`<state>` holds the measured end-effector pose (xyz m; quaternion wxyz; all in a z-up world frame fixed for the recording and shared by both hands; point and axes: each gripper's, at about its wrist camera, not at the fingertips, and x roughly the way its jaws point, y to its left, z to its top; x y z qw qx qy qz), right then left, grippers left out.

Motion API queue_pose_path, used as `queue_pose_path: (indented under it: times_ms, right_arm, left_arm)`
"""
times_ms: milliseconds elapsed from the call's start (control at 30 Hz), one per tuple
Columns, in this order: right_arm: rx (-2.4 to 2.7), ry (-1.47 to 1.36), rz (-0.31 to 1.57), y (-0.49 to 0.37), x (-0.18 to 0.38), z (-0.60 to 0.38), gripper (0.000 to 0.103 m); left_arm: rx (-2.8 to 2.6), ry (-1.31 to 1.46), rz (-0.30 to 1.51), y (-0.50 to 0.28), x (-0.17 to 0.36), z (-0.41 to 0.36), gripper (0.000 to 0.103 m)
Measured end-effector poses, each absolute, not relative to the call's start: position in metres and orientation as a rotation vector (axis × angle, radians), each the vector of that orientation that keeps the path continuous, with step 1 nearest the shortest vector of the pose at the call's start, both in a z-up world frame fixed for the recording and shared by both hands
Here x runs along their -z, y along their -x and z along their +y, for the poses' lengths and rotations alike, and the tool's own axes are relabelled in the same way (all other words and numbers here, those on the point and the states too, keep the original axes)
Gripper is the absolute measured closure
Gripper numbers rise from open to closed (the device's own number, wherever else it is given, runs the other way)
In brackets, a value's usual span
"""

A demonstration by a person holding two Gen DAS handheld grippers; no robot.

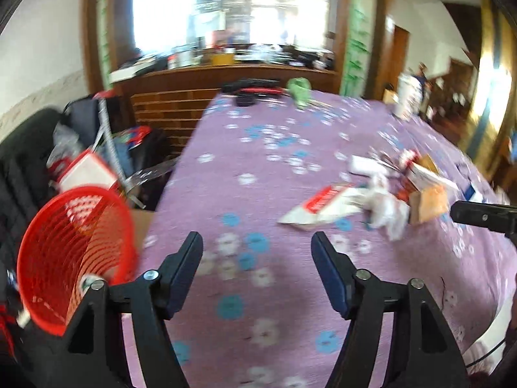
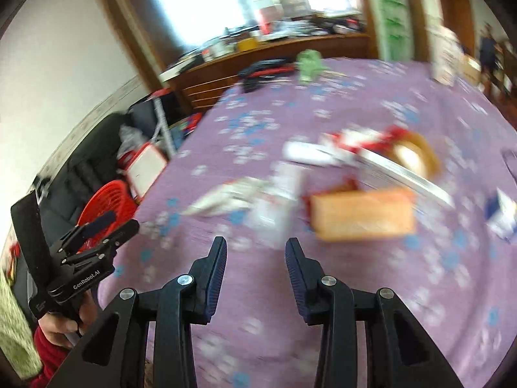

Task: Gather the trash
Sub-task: 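Grasp the white plastic bag with left tool while right tool grasps blue-white medicine box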

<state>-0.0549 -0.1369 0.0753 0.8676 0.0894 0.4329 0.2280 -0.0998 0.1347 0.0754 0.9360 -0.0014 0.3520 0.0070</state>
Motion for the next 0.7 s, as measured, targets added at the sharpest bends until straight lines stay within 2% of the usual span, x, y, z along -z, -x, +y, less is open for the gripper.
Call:
queue_pose_path:
  times_ms: [200, 300, 400, 633, 700]
  right_arm:
    - [-0.363, -0.300, 0.900, 0.057, -0.065, -0.215, 0.062]
    - [-0.336, -0.331, 0.887, 0.058, -0.066, -0.233, 0.060]
    - [-0.280, -0.388, 0.853, 0.059, -0.071, -0.271, 0.054]
    - [-0.118, -0.485, 0.827, 0.054, -0.070, -0.341, 0.051]
    - [-0.063, -0.494, 0.830, 0.049, -0.068, -0.355, 0.047]
  left_arm:
    - [0.046, -0.193, 0.745, 0.065, -0.070, 0.079, 0.023]
    - [0.058, -0.284, 0.778, 0.045, -0.060, 0.062, 0.023]
    - [0.049, -0.341, 0.824, 0.023, -0.046, 0.055, 0.023]
    - [0.030, -0.371, 0.875, -0.010, -0.019, 0.052, 0.023]
    - [0.031, -0.366, 0.871, -0.015, -0.016, 0.049, 0.023]
